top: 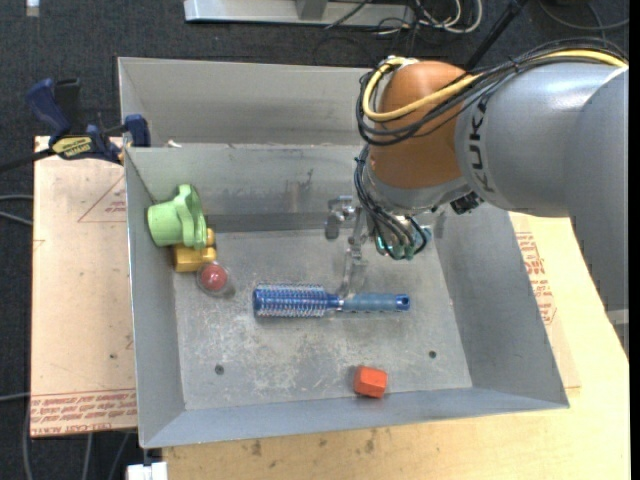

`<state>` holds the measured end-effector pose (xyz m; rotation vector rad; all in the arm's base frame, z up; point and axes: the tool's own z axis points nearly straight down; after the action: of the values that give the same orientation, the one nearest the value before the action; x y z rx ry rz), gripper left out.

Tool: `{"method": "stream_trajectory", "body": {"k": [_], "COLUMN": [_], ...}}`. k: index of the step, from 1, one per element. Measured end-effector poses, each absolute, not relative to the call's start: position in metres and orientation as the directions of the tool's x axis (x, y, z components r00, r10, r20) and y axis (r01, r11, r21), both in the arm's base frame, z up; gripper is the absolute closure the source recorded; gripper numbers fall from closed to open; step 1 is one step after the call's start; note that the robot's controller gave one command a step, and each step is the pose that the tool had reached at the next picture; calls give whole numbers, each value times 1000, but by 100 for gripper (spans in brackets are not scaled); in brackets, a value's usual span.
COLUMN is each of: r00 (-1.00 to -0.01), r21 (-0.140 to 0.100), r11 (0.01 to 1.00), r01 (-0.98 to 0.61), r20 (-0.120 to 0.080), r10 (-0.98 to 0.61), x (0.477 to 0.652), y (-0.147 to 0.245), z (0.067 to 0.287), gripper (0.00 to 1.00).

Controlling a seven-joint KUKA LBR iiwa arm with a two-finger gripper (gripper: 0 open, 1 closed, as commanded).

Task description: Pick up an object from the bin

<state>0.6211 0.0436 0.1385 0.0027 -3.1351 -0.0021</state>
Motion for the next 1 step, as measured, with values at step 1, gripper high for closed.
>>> {"method": "stream_trajectory", "body": {"k": [1], "r00": [-1000], "r21": [2], "r11": [1000], "r01": [3], "r20": [8], "r10": [3], "x": [584], "y": [46], "z": [65], "gripper": [0]}}
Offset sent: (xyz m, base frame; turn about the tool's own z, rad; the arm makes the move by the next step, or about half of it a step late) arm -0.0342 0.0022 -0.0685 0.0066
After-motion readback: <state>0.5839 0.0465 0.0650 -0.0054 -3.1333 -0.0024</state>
